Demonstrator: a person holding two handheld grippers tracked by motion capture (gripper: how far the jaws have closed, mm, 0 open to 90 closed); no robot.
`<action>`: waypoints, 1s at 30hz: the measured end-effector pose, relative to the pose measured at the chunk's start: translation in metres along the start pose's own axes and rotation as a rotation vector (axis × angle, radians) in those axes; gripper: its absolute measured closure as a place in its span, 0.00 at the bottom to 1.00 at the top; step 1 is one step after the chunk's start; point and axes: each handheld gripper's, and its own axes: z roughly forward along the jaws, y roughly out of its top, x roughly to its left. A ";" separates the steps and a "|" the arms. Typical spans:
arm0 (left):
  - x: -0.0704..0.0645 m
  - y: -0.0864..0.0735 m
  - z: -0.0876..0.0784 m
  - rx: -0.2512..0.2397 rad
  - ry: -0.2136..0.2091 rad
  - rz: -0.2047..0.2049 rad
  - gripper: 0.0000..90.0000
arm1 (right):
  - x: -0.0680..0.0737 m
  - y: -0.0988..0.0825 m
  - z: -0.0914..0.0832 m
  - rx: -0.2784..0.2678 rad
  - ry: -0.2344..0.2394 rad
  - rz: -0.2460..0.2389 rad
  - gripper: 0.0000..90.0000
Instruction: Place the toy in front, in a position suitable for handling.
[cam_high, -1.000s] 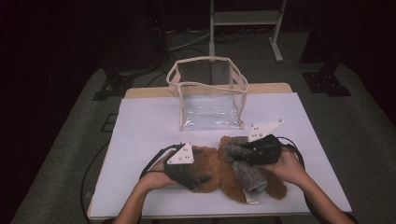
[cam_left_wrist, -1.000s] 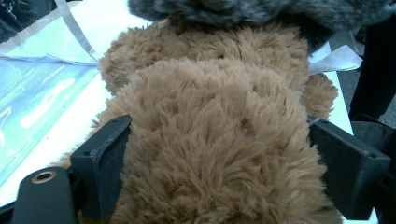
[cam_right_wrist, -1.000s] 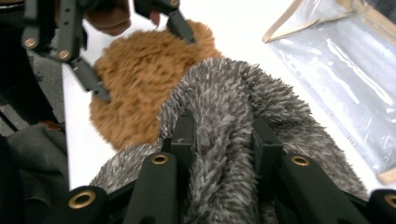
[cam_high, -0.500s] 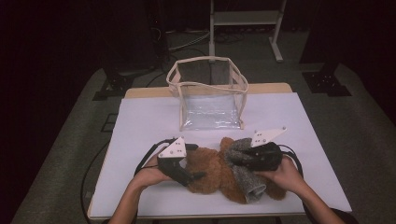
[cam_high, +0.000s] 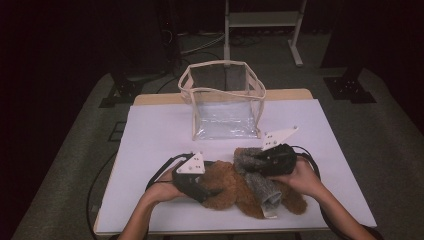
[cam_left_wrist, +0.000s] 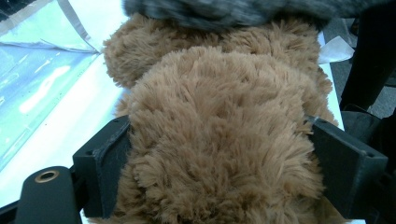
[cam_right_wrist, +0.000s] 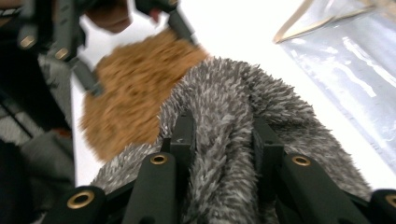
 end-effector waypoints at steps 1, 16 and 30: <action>0.000 0.000 0.000 -0.001 0.000 0.001 0.17 | -0.004 0.001 0.001 -0.007 -0.003 0.010 0.75; 0.002 0.008 -0.005 -0.007 0.036 0.036 0.10 | 0.009 -0.028 -0.003 -0.028 -0.028 0.056 0.76; 0.008 0.009 -0.014 -0.056 0.007 -0.025 0.09 | 0.024 -0.034 -0.011 -0.056 -0.046 0.031 0.76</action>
